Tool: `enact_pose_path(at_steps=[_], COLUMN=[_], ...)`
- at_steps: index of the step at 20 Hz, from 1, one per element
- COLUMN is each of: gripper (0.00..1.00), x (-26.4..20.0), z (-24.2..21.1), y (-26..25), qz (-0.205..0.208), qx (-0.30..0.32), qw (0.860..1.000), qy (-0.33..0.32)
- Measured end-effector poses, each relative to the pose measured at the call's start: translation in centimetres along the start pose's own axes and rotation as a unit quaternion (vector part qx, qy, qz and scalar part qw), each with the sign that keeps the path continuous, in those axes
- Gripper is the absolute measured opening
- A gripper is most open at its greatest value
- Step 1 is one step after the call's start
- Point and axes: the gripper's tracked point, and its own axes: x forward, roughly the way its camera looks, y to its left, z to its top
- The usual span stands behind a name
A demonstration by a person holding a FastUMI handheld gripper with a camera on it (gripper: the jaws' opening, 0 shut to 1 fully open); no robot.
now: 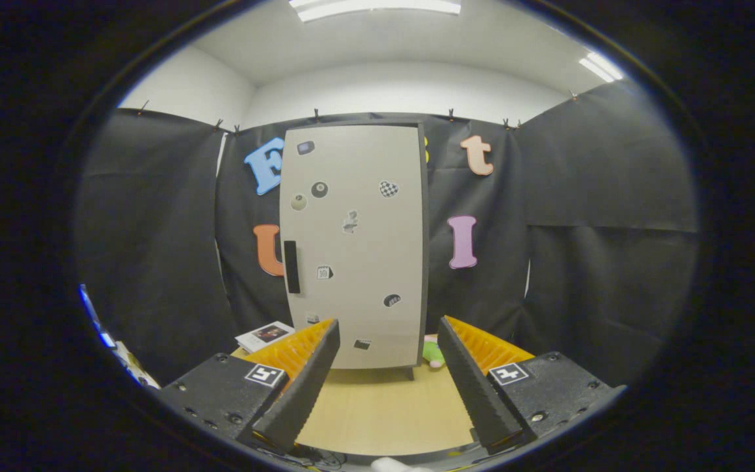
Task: Open the shoe cabinet door, grab the shoes and put them into the shoe cabinet, then close the shoe cabinet door.
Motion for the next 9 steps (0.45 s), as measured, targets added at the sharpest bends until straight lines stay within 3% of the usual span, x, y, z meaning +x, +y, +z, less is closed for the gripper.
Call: enact_pose_path(at_steps=[9], gripper=[0.98], x=[0.22], z=[0.43], y=[0.25], qz=[0.003], qx=[-0.001], qw=[1.0], qy=[-0.003])
